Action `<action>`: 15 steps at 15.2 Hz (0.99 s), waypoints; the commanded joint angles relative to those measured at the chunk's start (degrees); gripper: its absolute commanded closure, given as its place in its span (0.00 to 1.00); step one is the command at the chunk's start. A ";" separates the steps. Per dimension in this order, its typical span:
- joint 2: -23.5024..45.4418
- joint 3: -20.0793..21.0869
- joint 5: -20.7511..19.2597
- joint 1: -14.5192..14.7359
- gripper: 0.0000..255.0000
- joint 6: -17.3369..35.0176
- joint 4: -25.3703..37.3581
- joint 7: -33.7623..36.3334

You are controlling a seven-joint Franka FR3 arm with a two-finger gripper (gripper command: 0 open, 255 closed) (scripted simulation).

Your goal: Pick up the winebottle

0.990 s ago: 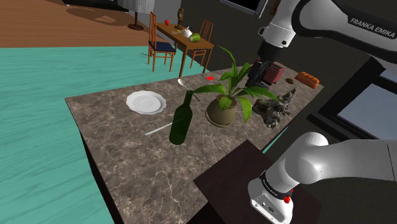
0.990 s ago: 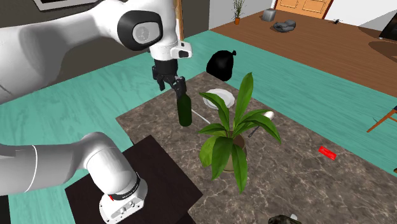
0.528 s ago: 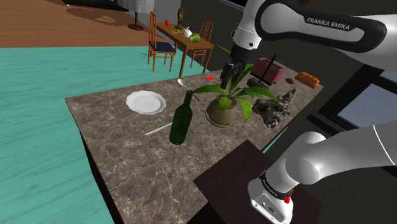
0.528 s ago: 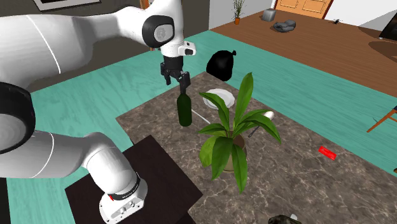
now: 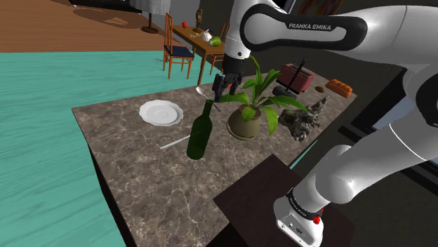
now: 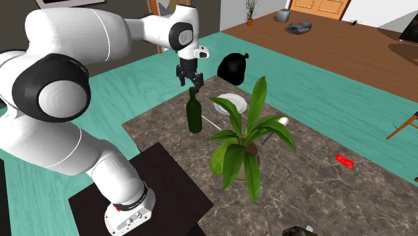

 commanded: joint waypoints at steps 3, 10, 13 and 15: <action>9.02 2.04 -1.30 0.80 0.00 1.52 6.38 3.53; 10.98 2.27 -1.66 1.04 0.00 6.19 3.50 4.06; 11.27 2.29 -1.72 1.06 0.00 7.38 2.60 4.09; 11.30 2.29 -1.73 1.05 1.00 7.26 2.74 4.09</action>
